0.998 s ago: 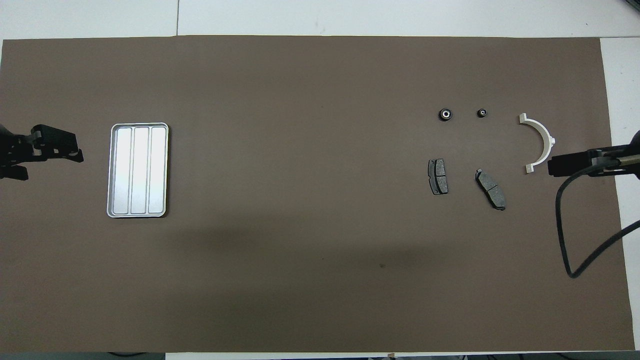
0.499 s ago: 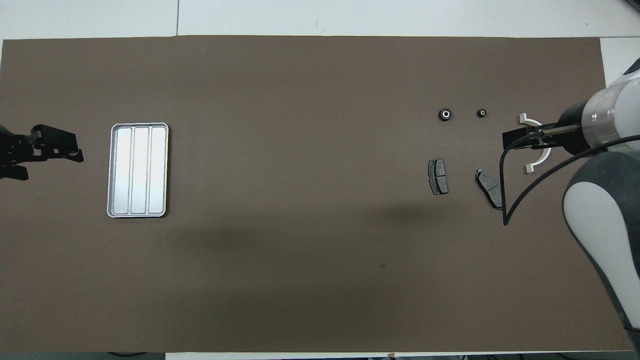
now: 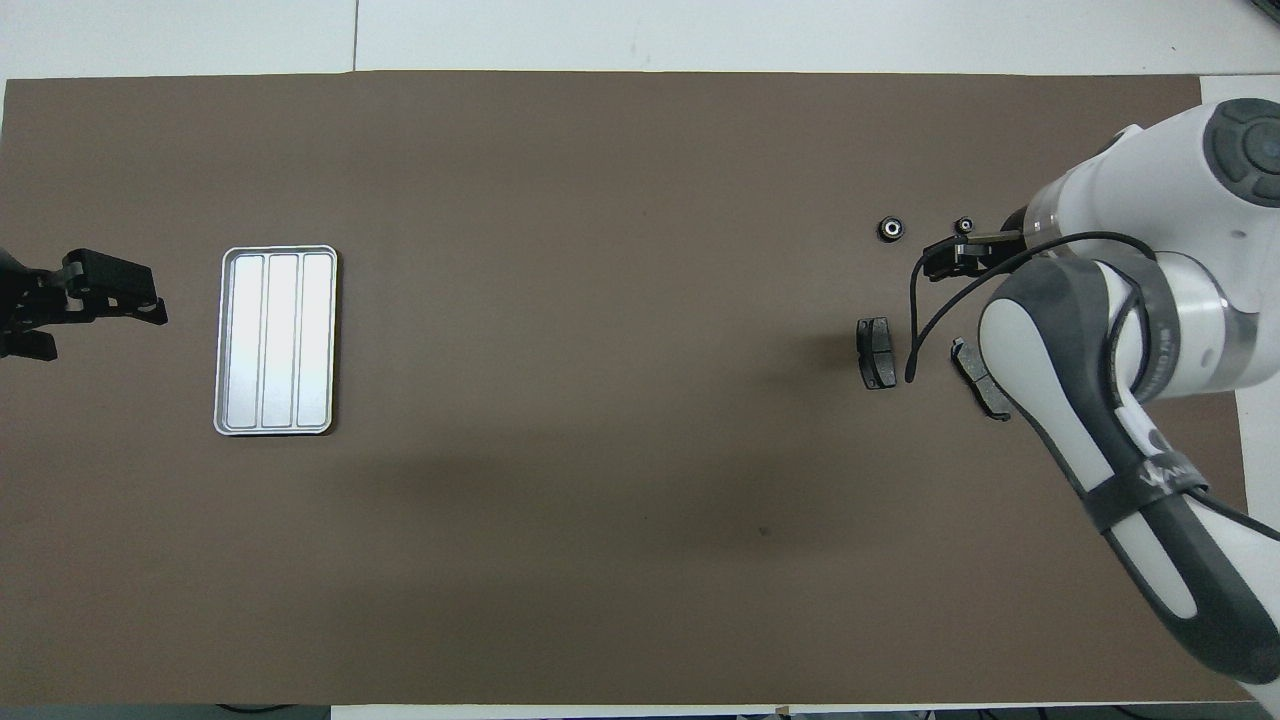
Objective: Pick bearing gear from pile to tray
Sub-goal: 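Reach the right gripper to the small black ring farthest from the robot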
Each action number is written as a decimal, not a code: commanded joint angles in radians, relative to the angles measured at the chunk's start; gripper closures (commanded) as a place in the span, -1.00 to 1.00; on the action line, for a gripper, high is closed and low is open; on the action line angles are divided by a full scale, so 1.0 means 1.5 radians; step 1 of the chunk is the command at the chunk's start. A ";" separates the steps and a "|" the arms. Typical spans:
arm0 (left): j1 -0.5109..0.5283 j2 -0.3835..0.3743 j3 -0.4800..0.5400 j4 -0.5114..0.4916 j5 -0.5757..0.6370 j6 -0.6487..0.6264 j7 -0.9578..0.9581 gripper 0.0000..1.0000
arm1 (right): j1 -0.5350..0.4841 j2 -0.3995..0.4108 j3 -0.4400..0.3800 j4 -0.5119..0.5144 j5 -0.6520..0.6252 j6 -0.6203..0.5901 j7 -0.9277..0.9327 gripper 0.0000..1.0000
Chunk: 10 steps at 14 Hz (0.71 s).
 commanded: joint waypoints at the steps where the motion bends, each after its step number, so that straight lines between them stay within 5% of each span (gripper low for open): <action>1: -0.002 0.001 0.003 0.003 -0.007 -0.010 0.002 -1.00 | 0.001 0.089 0.002 0.040 -0.002 0.053 0.024 -1.00; 6: -0.002 0.001 0.003 0.003 -0.008 -0.009 0.002 -1.00 | 0.001 0.204 0.002 0.131 -0.026 0.064 0.023 -1.00; 10: -0.002 0.001 0.003 0.003 -0.007 -0.010 0.002 -1.00 | 0.018 0.243 0.002 0.157 -0.034 0.076 0.027 -1.00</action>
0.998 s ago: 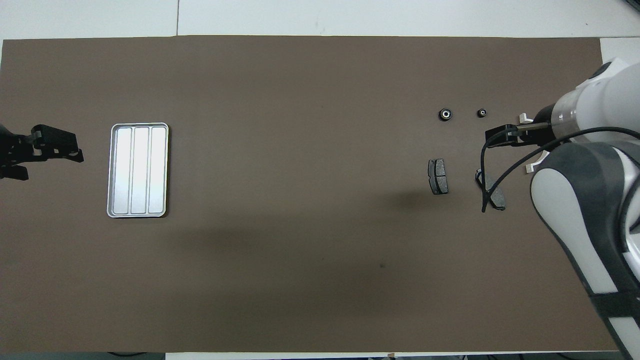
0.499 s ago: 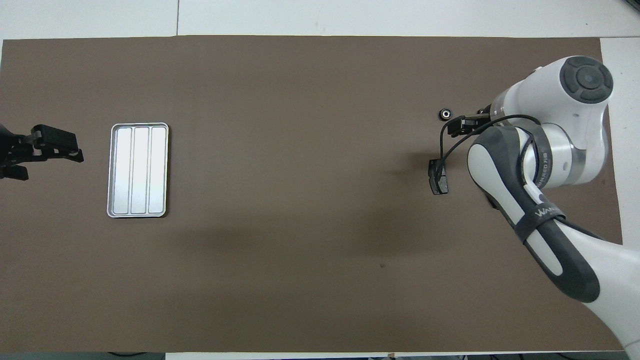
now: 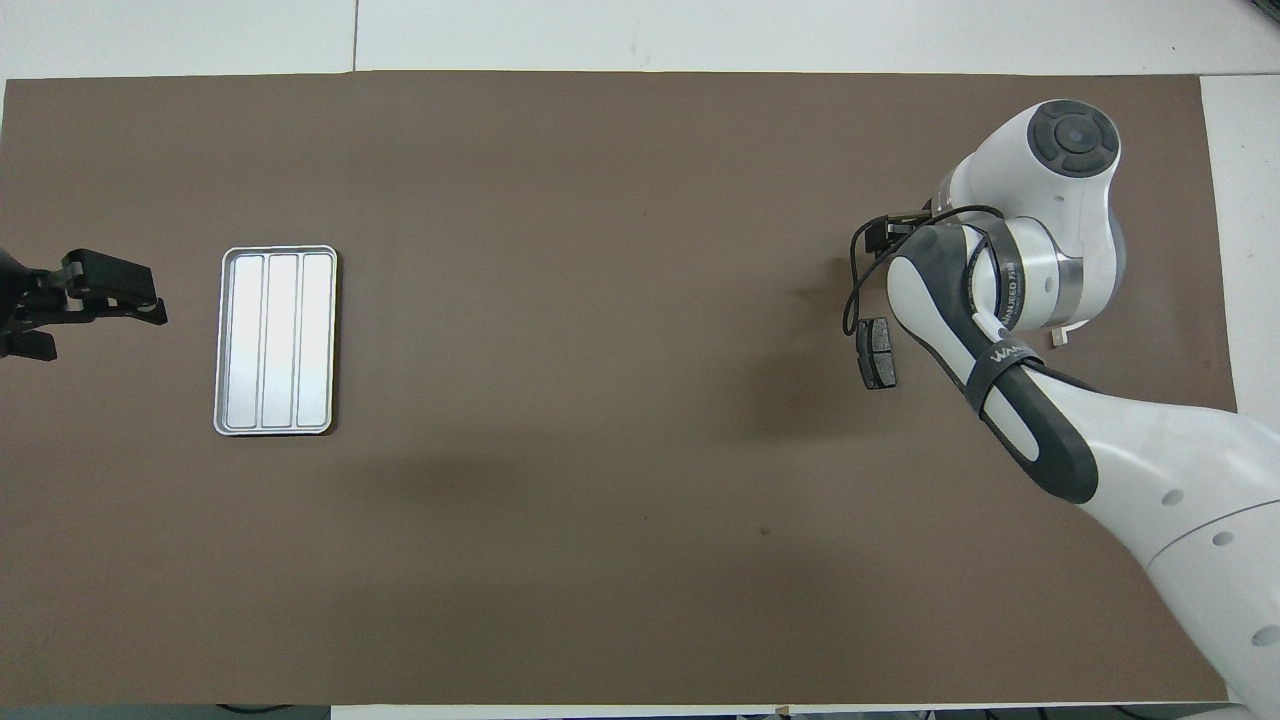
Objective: Pick bearing gear from pile to tray
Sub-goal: 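Reach the right gripper to the small black ring farthest from the robot, then grasp the small black ring with the right gripper and lift it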
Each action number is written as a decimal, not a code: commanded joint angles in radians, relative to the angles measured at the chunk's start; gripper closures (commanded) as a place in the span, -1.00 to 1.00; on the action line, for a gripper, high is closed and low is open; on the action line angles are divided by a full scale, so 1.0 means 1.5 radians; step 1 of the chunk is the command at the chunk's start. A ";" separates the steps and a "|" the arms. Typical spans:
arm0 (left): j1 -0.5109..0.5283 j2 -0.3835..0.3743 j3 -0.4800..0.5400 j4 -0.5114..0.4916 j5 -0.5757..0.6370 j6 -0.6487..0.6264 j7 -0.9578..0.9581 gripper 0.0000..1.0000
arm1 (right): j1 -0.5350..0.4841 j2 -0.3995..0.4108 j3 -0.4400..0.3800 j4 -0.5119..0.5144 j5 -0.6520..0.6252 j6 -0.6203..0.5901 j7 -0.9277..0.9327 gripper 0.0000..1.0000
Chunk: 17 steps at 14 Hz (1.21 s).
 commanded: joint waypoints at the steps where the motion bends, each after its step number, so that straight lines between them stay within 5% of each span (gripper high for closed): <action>1: -0.002 0.001 0.003 0.003 -0.007 -0.010 0.002 -1.00 | 0.008 0.035 0.003 0.048 -0.015 0.000 0.017 -1.00; 6: -0.002 0.001 0.003 0.003 -0.008 -0.010 0.002 -1.00 | 0.008 0.072 0.002 0.105 -0.025 -0.011 0.018 -1.00; 17: -0.002 0.001 0.003 0.003 -0.008 -0.010 0.002 -1.00 | 0.003 0.086 0.003 0.112 -0.018 -0.009 0.036 -0.76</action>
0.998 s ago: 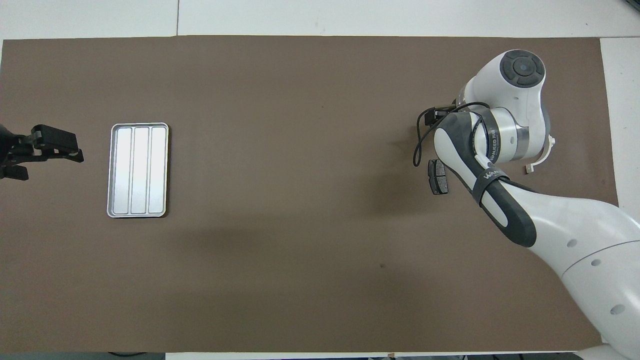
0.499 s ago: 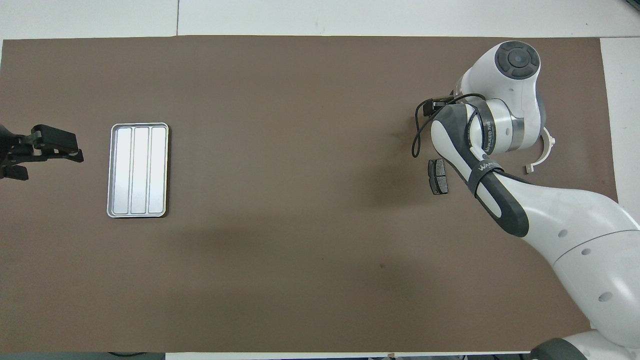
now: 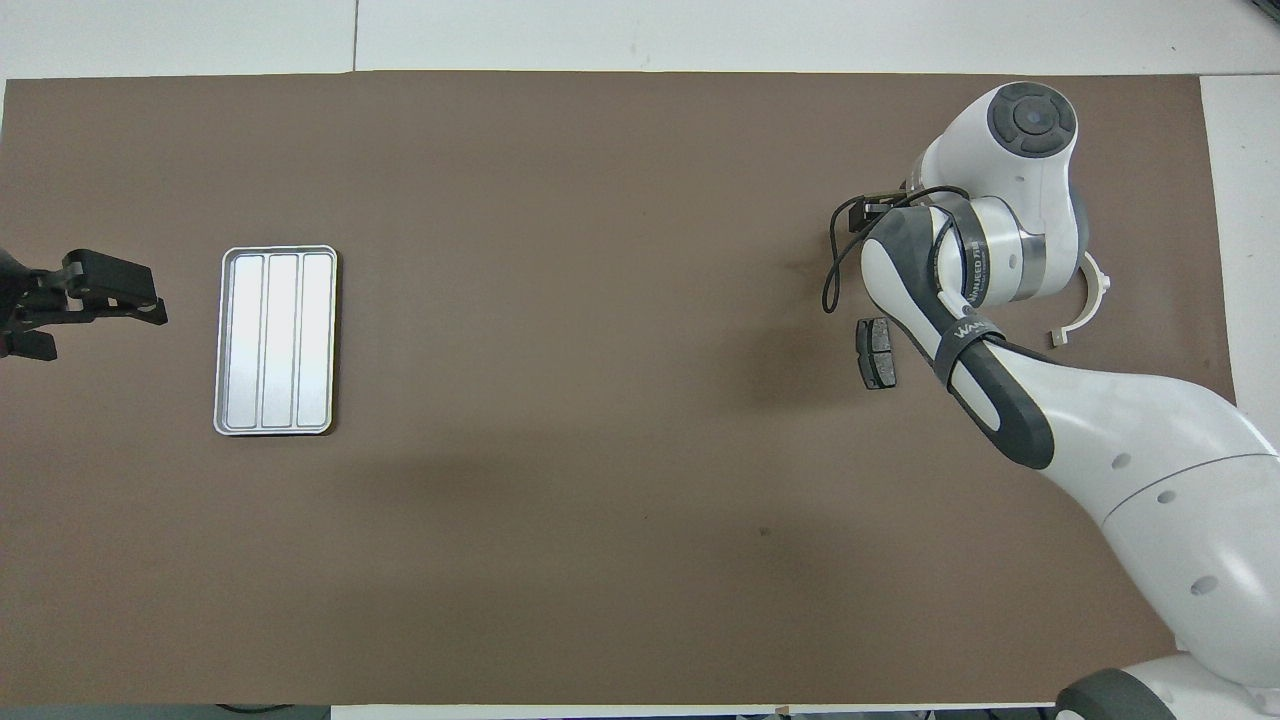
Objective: Pick bearing gear from pile to tray
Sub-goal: 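Grasp the small black ring with the right gripper and lift it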
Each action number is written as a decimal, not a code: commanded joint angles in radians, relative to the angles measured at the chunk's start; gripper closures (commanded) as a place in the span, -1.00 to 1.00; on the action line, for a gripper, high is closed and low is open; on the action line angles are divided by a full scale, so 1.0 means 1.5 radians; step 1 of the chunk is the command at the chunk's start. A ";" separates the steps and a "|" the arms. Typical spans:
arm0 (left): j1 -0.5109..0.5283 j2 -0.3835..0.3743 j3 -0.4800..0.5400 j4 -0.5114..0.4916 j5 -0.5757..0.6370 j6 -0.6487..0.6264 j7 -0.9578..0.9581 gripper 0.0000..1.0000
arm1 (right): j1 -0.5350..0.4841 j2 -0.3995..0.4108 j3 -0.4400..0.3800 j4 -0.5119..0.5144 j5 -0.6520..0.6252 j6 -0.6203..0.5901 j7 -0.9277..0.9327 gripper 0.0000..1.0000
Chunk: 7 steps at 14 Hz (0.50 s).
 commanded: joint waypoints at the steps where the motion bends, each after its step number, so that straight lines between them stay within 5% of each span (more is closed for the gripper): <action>1: -0.003 0.001 0.003 0.003 -0.007 -0.010 0.002 -1.00 | -0.008 0.014 0.006 0.022 -0.003 -0.010 0.023 -0.75; 5: -0.002 0.001 0.003 0.003 -0.007 -0.010 0.002 -1.00 | -0.011 0.011 0.006 0.022 0.003 -0.017 0.024 -0.64; 7: -0.002 0.001 0.003 0.004 -0.008 -0.010 0.002 -1.00 | -0.011 0.012 0.006 0.023 -0.001 -0.034 0.025 -0.39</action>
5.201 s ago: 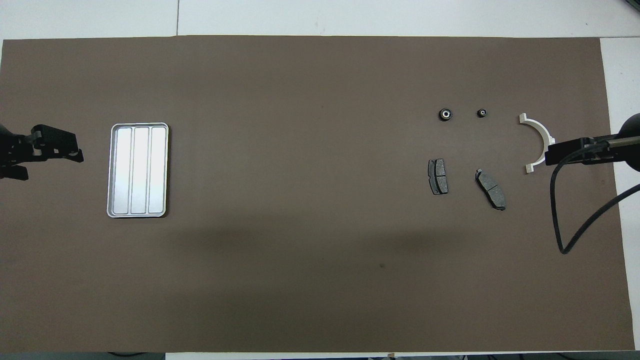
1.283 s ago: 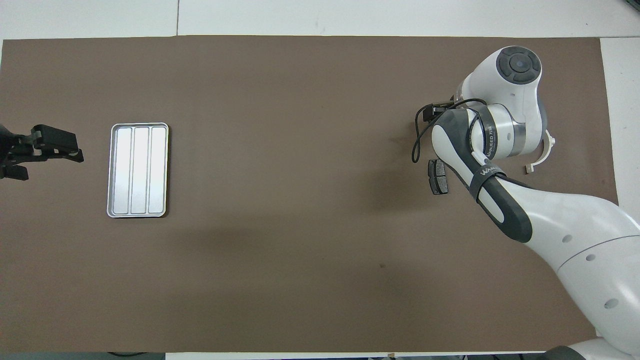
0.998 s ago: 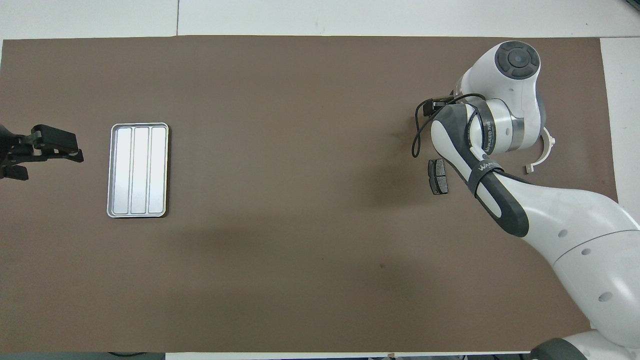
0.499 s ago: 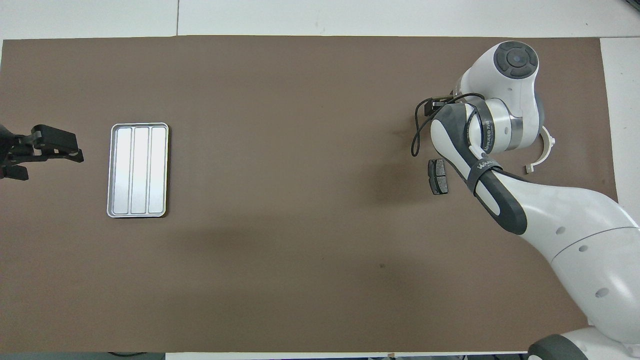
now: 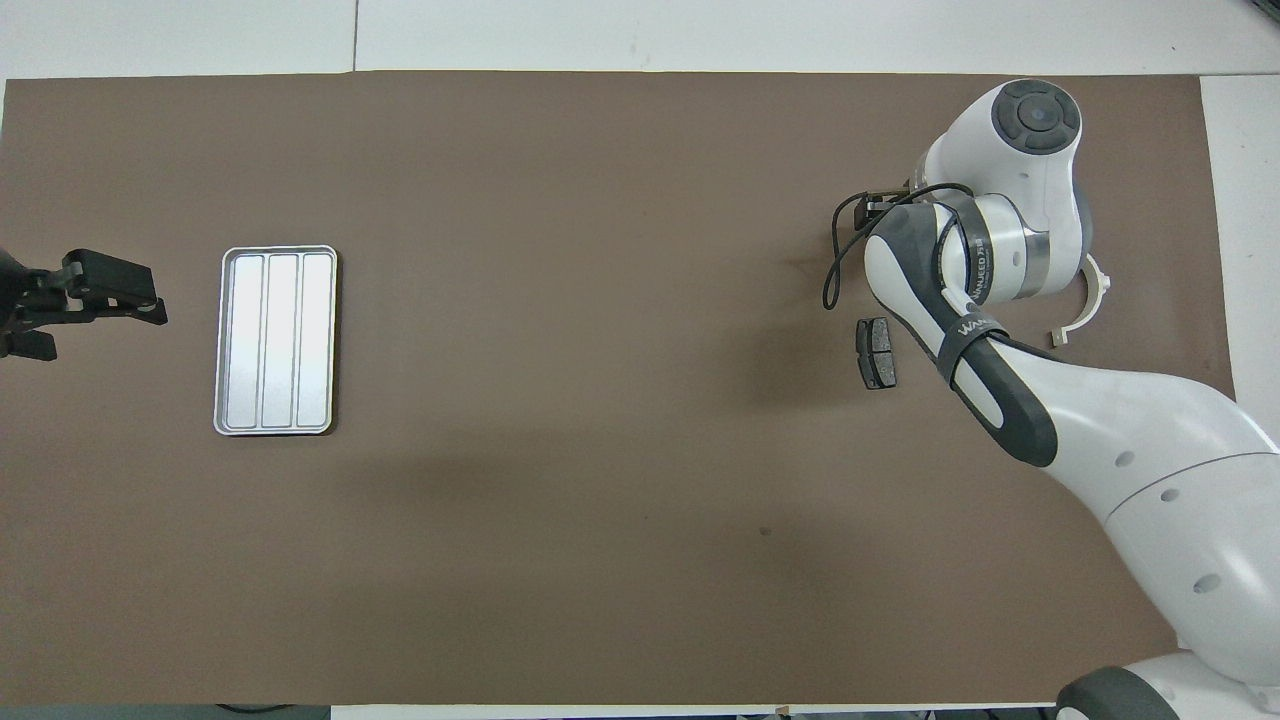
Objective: Pick bearing gear from pile to tray
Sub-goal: 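Grasp the small black ring with the right gripper and lift it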
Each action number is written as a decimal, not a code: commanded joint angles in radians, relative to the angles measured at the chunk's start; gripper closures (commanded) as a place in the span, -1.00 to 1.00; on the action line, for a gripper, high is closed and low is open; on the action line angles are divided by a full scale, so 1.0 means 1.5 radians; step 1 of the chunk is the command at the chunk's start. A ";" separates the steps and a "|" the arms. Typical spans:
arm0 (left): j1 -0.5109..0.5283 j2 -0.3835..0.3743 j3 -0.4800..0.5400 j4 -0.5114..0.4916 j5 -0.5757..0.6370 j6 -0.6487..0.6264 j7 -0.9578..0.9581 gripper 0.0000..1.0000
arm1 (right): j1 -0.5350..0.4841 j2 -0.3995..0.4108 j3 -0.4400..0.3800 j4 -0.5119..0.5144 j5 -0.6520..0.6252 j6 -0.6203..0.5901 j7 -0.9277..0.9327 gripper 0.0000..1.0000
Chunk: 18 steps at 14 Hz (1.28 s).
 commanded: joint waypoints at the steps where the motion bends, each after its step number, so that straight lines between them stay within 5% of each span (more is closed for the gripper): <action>1: -0.002 0.001 0.003 0.004 -0.007 -0.010 0.002 -1.00 | -0.008 0.012 0.005 0.017 -0.002 -0.031 0.015 -0.30; 9: -0.002 0.001 0.003 0.004 -0.007 -0.009 0.002 -1.00 | -0.004 0.012 0.005 0.019 0.030 -0.020 0.030 0.16; 15: -0.002 0.001 0.003 0.003 -0.007 -0.010 0.002 -1.00 | -0.007 0.012 0.005 0.019 0.024 -0.023 0.031 1.00; 18: -0.002 0.001 0.003 0.004 -0.008 -0.010 0.002 -1.00 | -0.004 0.007 0.005 0.021 0.019 -0.039 0.031 1.00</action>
